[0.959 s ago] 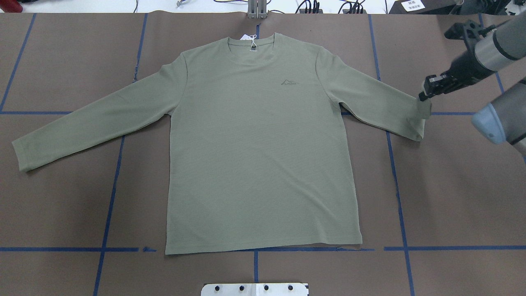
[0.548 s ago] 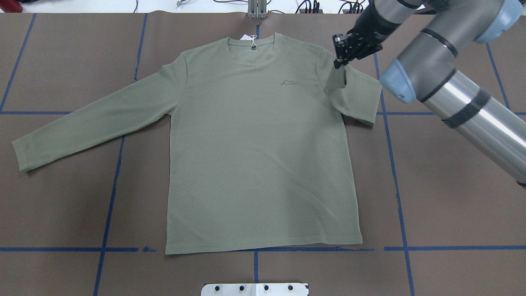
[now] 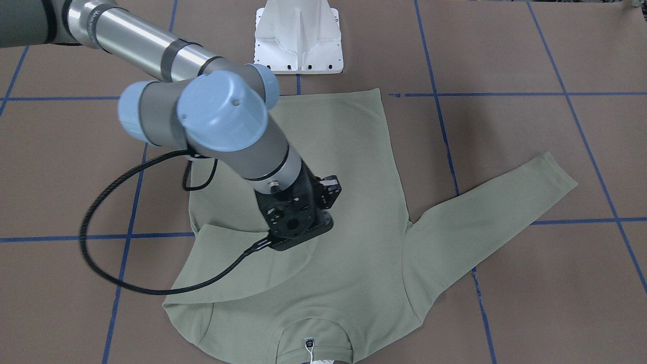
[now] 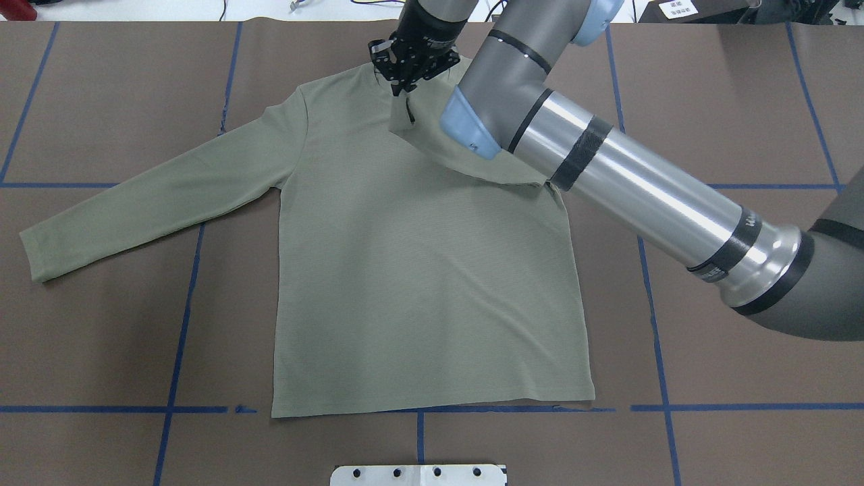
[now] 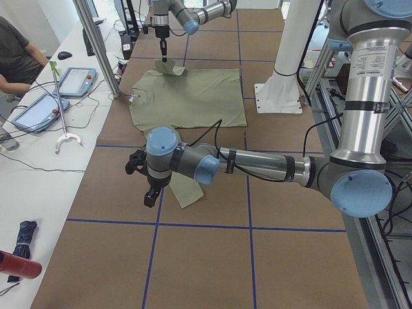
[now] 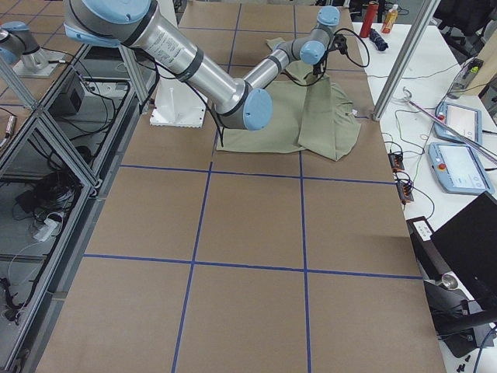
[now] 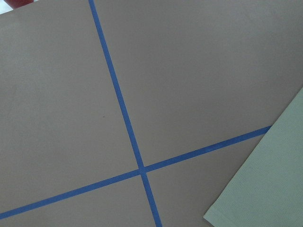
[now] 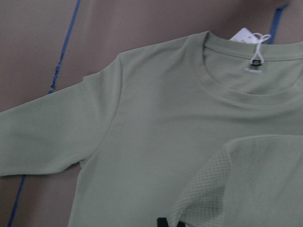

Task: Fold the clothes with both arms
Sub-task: 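Carry the sleeve across the shirt body toward the other sleeve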

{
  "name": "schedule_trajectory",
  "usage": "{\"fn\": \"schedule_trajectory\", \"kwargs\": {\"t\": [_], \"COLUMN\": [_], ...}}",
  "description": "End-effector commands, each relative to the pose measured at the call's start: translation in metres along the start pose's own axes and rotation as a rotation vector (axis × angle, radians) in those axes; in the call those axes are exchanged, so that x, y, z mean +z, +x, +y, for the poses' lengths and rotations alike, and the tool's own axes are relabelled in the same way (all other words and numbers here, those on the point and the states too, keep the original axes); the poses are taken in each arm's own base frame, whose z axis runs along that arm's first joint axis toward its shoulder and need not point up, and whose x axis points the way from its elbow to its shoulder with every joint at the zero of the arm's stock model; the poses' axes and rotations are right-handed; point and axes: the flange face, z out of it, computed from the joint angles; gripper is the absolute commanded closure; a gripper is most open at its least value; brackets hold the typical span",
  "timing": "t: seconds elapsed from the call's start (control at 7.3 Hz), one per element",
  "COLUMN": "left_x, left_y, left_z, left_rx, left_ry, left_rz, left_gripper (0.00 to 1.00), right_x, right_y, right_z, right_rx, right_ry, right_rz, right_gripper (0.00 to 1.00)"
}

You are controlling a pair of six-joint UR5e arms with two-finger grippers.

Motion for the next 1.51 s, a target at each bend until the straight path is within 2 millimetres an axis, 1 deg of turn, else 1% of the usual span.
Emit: {"fn": "schedule_trajectory", "kwargs": {"t": [0.0,0.14,0.27,0.55,0.68,0.82,0.96,1.1,1.23,1.37], "left_x": [0.002,0.002,0.002,0.002,0.002,0.003,0.004,0.01,0.018,0.02], "left_y": [-0.002,-0.002,-0.002,-0.003,-0.002,-0.002,-0.004,-0.008,-0.015,-0.017], "left_z": [0.001,0.001,0.001,0.002,0.001,0.001,0.002,0.003,0.006,0.007], "left_rx": [-0.002,-0.002,-0.002,-0.004,-0.003,-0.002,-0.003,0.002,0.002,-0.014], "left_ry": [0.001,-0.001,-0.001,-0.002,-0.001,-0.001,-0.003,0.002,0.011,0.031], "left_rz": [-0.001,0.0,0.0,-0.001,0.0,0.0,0.0,0.001,0.0,-0.001], "left_gripper": [0.0,0.0,0.0,0.0,0.0,0.0,0.0,0.0,0.0,0.0], "right_x": [0.028,0.04,0.058,0.059,0.062,0.07,0.086,0.088,0.09,0.091], "right_y": [-0.079,-0.1,-0.109,-0.108,-0.115,-0.143,-0.161,-0.163,-0.161,-0.158], "right_z": [0.031,0.049,0.062,0.062,0.066,0.08,0.099,0.101,0.101,0.099], "right_rx": [-0.011,0.04,0.035,0.035,0.029,0.004,-0.005,-0.006,0.0,0.013], "right_ry": [0.082,0.112,0.138,0.141,0.14,0.207,0.259,0.261,0.255,0.243], "right_rz": [-0.05,-0.101,-0.078,-0.077,-0.082,-0.105,-0.086,-0.085,-0.07,-0.042], "right_gripper": [1.0,1.0,1.0,1.0,0.83,0.01,0.0,0.0,0.0,0.0]}}
